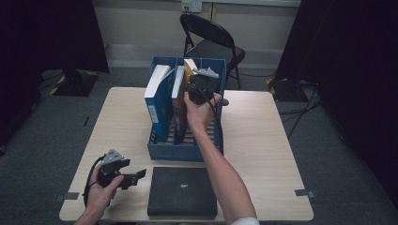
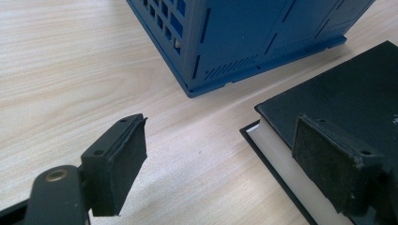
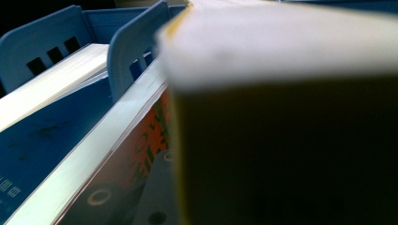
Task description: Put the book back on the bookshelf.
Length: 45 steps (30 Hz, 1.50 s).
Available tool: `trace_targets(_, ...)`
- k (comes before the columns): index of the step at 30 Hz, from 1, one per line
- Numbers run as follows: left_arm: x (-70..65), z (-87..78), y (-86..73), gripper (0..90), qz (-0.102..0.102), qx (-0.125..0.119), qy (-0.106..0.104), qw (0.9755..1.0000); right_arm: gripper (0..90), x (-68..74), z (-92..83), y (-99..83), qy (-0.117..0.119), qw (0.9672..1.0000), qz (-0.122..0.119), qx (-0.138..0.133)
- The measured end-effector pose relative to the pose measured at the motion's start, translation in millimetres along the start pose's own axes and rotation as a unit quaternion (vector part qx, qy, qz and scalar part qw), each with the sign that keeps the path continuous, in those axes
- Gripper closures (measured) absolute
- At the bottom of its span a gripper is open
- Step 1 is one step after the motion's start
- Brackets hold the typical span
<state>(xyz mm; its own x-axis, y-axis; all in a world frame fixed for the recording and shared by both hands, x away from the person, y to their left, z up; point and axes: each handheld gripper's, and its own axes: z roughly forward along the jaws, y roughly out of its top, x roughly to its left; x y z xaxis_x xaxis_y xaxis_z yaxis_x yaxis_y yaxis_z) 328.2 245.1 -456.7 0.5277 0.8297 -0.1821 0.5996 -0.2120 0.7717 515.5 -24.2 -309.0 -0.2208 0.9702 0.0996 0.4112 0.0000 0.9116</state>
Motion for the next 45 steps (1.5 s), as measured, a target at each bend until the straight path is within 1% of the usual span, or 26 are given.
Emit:
trace_targets(1,0.0,0.1,0.0,17.8,0.001,0.002,0.0,1.0,75.7,0.0,1.6,-0.2,-0.001,1.0,0.006,0.001)
trace_targets(4,-0.6,0.2,-0.2,17.8,0.001,-0.001,-0.002,1.0,75.7,0.6,6.4,-1.6,-0.004,0.9999,0.013,0.004)
trace_targets(8,-0.2,0.1,-0.1,17.9,0.0,0.001,-0.002,1.0,75.7,3.8,11.5,-3.7,-0.011,0.9999,0.011,0.002)
trace_targets(11,-0.7,0.8,-0.4,17.8,0.003,0.003,-0.003,1.0,75.6,5.5,15.2,-5.1,-0.014,0.9998,0.013,0.0)
trace_targets(15,-2.2,1.5,-0.4,17.8,0.007,0.004,-0.005,1.0,75.6,8.2,18.4,-7.9,-0.018,0.9998,0.009,0.002)
trace_targets(20,-1.8,0.7,-0.3,17.7,0.008,0.002,-0.006,0.9999,75.6,8.1,22.0,-16.3,-0.019,0.9998,0.002,0.002)
trace_targets(25,-2.1,1.2,-0.1,17.7,0.008,0.002,-0.004,1.0,75.4,5.5,26.2,-27.8,-0.017,0.9998,0.002,0.007)
trace_targets(28,-2.0,1.8,-0.1,17.7,0.007,0.004,-0.006,0.9999,75.3,3.8,27.7,-30.3,-0.014,0.9998,0.002,0.009)
trace_targets(30,-2.5,1.5,0.0,17.8,0.008,0.004,-0.008,0.9999,75.3,2.1,28.6,-31.8,-0.014,0.9998,0.009,0.011)
trace_targets(32,-2.6,1.4,-0.1,17.7,0.008,0.004,-0.008,0.9999,75.4,1.3,29.7,-34.1,-0.014,0.9998,0.006,0.014)
trace_targets(37,-2.3,1.6,-0.1,17.7,0.007,0.003,-0.007,0.9999,75.2,0.2,33.1,-43.1,-0.014,0.9997,0.008,0.018)
trace_targets(39,-2.2,1.8,-0.2,17.7,0.008,0.004,-0.007,0.9999,75.1,0.9,31.7,-45.2,-0.013,0.9998,0.004,0.014)
trace_targets(41,-1.8,2.1,-0.1,17.7,0.007,0.006,-0.007,0.9999,74.8,1.6,30.5,-45.7,-0.01,0.9998,-0.008,0.016)
trace_targets(45,-2.8,2.5,-0.4,17.7,0.007,0.004,-0.005,1.0,73.4,0.4,25.0,-50.0,-0.001,0.9998,-0.012,0.016)
